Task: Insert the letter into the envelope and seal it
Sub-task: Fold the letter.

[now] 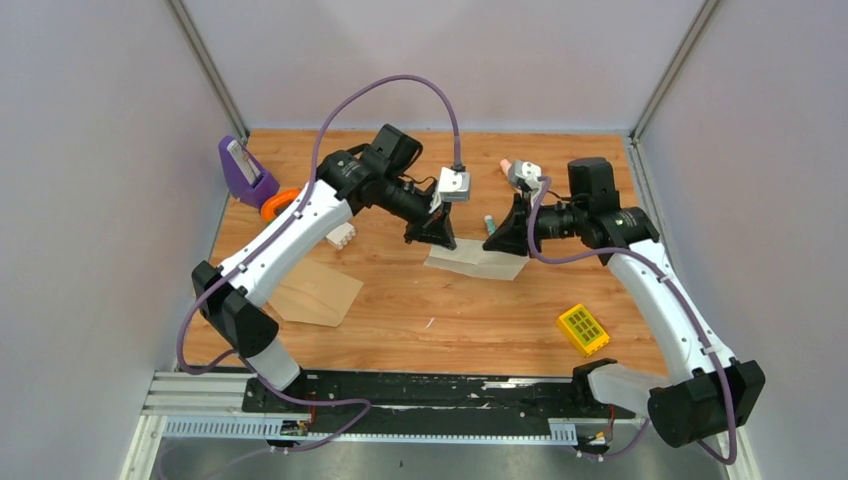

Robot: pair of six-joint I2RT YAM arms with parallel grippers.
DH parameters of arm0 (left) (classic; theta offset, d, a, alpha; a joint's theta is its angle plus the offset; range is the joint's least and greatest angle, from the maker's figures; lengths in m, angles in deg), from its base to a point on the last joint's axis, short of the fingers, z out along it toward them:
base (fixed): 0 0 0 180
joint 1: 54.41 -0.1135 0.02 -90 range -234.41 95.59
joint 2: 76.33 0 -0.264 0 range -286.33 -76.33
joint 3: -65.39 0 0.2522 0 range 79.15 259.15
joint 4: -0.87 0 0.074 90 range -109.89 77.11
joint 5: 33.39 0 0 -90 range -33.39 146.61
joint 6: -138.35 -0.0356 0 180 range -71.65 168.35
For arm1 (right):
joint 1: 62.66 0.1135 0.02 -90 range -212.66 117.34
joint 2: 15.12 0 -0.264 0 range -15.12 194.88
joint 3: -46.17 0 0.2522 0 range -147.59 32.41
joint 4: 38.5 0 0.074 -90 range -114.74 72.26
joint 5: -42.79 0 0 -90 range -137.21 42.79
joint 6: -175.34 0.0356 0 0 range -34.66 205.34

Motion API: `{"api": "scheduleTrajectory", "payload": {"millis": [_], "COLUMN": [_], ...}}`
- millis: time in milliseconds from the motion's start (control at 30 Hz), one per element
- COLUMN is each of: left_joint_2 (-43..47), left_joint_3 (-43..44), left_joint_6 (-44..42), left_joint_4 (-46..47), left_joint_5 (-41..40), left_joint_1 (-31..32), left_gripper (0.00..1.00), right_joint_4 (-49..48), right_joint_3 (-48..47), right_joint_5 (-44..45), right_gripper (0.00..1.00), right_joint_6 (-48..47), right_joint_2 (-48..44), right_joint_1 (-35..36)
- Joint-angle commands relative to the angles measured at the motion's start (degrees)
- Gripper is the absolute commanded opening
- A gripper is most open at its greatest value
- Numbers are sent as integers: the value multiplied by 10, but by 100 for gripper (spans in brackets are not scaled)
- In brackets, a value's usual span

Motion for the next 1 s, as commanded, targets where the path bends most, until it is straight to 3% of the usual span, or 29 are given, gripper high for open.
{"api": "scheduleTrajectory", "payload": {"millis": [0, 400, 967], "left_joint_2": [36, 45, 49], "left_joint_3": [-4, 10, 33], "left_joint_6": [-21, -30, -50], "left_joint_4": [-20, -43, -75], "left_joint_5": [-8, -2, -6], "left_joint_1": [-2, -26, -52], "left_gripper": [0, 0, 0], "right_joint_4": [18, 44, 70], "right_joint_3": [-7, 11, 25], "right_joint_5": [16, 37, 46], "right_gripper": [0, 4, 3], "right_joint_6": [-30, -60, -93], "right_joint_2": [-15, -29, -35], "right_joint_1": [0, -5, -38]}}
